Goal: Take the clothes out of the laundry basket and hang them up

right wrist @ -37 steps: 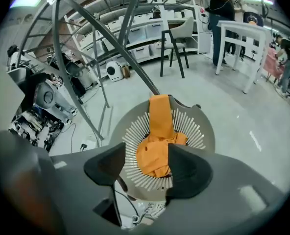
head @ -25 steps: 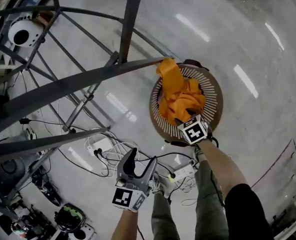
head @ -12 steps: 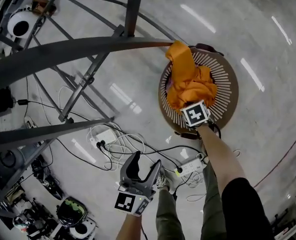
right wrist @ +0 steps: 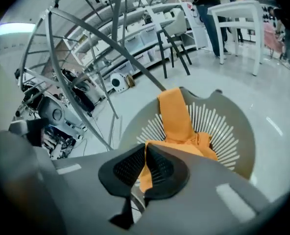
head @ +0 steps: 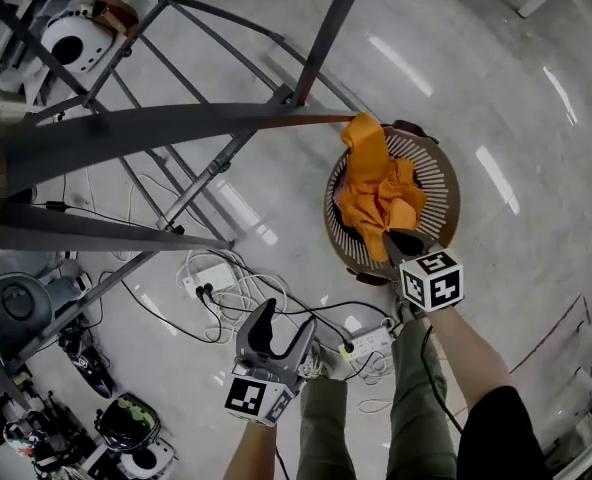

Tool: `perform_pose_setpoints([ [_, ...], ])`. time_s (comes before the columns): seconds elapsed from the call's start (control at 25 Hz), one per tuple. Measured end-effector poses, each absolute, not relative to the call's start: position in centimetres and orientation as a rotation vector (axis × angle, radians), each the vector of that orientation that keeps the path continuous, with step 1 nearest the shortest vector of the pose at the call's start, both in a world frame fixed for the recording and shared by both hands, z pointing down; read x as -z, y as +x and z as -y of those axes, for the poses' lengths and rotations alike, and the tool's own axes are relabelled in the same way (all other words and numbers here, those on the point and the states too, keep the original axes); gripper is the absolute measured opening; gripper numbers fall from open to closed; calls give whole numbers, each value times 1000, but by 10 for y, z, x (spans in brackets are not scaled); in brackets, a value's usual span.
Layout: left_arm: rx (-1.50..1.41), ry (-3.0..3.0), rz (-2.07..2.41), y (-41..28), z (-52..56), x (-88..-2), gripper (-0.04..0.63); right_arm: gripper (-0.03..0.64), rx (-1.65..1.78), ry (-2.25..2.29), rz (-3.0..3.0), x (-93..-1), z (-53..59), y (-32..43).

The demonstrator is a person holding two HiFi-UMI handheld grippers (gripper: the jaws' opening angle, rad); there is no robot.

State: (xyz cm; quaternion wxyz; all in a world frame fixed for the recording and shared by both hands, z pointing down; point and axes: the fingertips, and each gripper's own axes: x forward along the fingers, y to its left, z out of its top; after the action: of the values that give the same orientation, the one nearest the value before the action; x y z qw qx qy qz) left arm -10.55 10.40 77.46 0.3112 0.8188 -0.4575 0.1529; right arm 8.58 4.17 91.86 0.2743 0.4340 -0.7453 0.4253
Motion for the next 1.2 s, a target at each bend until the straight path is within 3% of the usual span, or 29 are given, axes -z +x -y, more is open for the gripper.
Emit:
perform_pose_setpoints([
  [0.72, -364, 2233, 1053, -54, -94, -679, 279, 15, -774, 1090, 2430, -560, -48, 98],
  [1.2, -542, 2444, 813, 21, -71, -623, 279, 15, -638, 959, 2613, -411, -107, 74],
])
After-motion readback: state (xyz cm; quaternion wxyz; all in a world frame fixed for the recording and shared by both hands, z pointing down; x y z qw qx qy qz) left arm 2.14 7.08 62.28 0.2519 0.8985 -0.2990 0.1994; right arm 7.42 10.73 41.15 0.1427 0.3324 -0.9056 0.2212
